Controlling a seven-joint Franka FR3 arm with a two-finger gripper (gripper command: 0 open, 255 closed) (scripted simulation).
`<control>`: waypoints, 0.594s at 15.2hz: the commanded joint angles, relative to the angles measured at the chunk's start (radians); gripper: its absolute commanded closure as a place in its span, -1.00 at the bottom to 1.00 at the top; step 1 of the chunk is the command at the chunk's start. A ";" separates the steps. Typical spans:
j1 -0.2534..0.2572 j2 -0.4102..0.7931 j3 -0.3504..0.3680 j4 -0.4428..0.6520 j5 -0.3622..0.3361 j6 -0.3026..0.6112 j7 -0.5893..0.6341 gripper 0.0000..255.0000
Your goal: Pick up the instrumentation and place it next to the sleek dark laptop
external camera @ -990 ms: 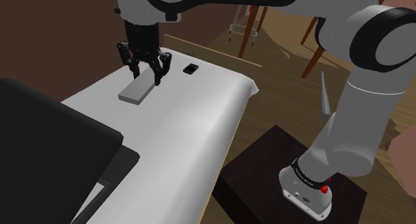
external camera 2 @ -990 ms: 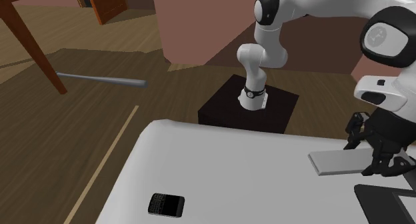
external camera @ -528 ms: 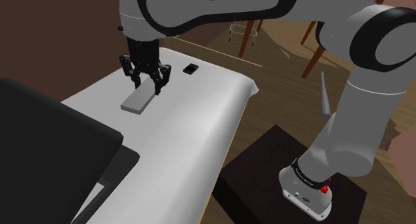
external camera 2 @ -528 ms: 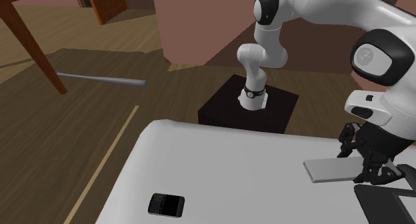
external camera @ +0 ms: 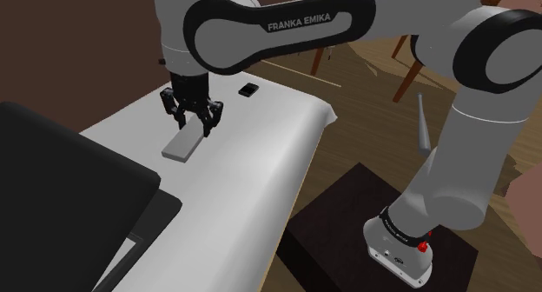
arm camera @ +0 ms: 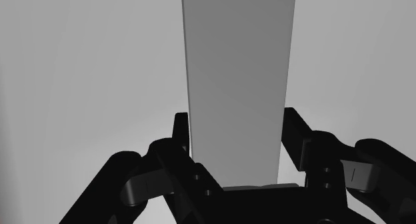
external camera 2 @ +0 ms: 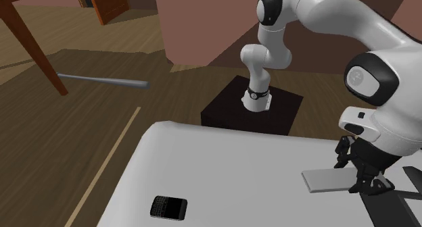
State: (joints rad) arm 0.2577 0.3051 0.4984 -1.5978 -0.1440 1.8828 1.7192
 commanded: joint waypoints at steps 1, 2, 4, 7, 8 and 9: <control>0.000 0.002 -0.001 -0.022 -0.002 0.025 0.003 1.00; 0.000 0.005 -0.001 -0.032 -0.004 0.037 0.004 1.00; 0.000 0.010 -0.003 -0.052 -0.007 0.062 0.006 1.00; 0.000 0.020 -0.006 -0.080 -0.014 0.098 0.011 1.00; 0.000 0.023 -0.006 -0.089 -0.016 0.110 0.012 1.00; 0.000 0.027 -0.007 -0.098 -0.018 0.122 0.014 1.00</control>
State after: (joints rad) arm 0.2585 0.3305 0.4917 -1.6867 -0.1609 1.9938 1.7320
